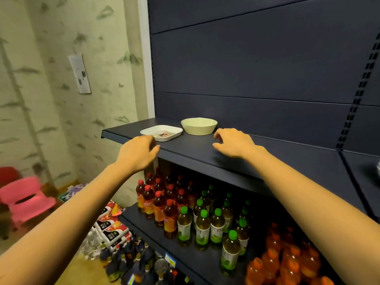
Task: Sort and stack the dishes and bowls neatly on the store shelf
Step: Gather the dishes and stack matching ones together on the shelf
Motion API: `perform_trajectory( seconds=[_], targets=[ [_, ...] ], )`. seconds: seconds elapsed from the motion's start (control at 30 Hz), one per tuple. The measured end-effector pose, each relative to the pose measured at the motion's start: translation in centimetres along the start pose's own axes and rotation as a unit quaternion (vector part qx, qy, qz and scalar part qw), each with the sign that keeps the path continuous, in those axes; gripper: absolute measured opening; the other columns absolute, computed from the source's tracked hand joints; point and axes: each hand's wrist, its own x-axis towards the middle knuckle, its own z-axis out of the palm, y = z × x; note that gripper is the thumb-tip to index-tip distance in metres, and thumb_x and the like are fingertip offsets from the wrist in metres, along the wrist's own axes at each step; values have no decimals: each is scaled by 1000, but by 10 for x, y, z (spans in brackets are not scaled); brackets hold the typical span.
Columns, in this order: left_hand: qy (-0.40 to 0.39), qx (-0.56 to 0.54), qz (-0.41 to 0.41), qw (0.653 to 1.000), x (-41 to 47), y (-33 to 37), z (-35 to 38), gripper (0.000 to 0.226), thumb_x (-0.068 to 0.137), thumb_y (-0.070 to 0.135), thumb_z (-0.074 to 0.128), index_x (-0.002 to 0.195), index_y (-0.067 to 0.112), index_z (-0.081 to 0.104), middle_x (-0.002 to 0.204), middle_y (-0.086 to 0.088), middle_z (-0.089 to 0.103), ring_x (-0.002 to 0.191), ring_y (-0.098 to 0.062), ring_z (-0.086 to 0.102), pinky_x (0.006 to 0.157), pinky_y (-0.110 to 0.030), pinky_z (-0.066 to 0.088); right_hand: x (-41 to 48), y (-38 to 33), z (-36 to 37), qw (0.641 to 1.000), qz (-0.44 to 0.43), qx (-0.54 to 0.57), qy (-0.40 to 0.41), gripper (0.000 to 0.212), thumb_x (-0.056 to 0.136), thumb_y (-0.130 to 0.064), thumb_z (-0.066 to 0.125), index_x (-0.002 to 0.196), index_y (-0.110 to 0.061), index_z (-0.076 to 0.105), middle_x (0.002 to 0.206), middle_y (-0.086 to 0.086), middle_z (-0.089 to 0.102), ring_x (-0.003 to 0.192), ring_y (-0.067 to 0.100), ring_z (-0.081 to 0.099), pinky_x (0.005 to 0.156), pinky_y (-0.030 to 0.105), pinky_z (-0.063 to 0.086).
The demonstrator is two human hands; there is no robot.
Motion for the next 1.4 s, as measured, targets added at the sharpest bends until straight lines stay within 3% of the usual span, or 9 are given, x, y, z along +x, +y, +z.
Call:
perform_trajectory(
  seconds=[0.27,0.63,0.8,0.87,0.93,1.0,1.1,1.23,1.4],
  targets=[
    [1,-1,9,1000,69,-51,39,33,95,36,42,109,11,60,114,-9,66,101,-27,61,80,-37,49,89,-10,29,998,53,-18,27,34,94,-31,45,121,-13,55,124,10,59,109,32,57,77,34,39],
    [-11,-26,41,999,175,-104,87,32,95,35,43,107,10,59,116,-9,65,102,-29,58,70,-30,36,184,-4,56,979,189,-8,73,41,96,-32,38,129,-9,48,128,14,56,114,34,55,82,36,41],
    [-25,-46,42,998,206,-131,102,32,94,35,44,105,10,60,113,-11,66,99,-31,60,77,-36,46,204,-5,64,956,282,41,74,51,97,-39,39,133,-3,41,133,17,52,120,36,51,89,40,43],
    [-32,-54,46,997,217,-141,110,32,94,35,45,104,10,61,111,-11,67,98,-31,60,79,-37,47,213,-6,67,941,328,80,35,51,97,-38,38,132,-2,44,121,16,61,114,34,55,85,36,45],
    [-41,-62,51,996,228,-151,116,32,94,36,45,103,10,60,109,-11,67,95,-30,61,79,-38,48,223,-6,72,924,349,158,-18,35,95,-25,35,118,-3,50,84,11,68,81,27,63,60,27,43],
    [-52,-70,54,995,239,-163,122,32,94,36,45,102,9,60,108,-12,67,93,-30,60,79,-38,49,231,-6,76,900,367,234,-31,25,91,-11,32,102,-3,53,65,10,60,53,20,53,44,21,34],
    [-72,-83,59,992,257,-177,129,33,94,38,44,102,9,59,107,-13,67,92,-32,61,81,-41,51,234,-11,76,884,392,250,49,24,90,-3,33,74,-3,50,58,10,52,50,19,44,52,27,37],
    [-136,-98,43,985,279,-183,136,42,93,45,42,109,10,56,111,-14,64,87,-28,56,82,-38,48,234,-16,67,871,401,234,160,27,90,-7,37,69,-3,55,34,3,52,49,20,47,60,30,45],
    [-262,-139,39,954,286,-172,146,42,92,52,40,91,12,52,87,-8,60,59,-25,60,62,-31,53,215,-23,54,854,407,251,207,39,87,-5,35,52,-5,53,54,10,55,49,20,47,52,26,41]
  ],
)
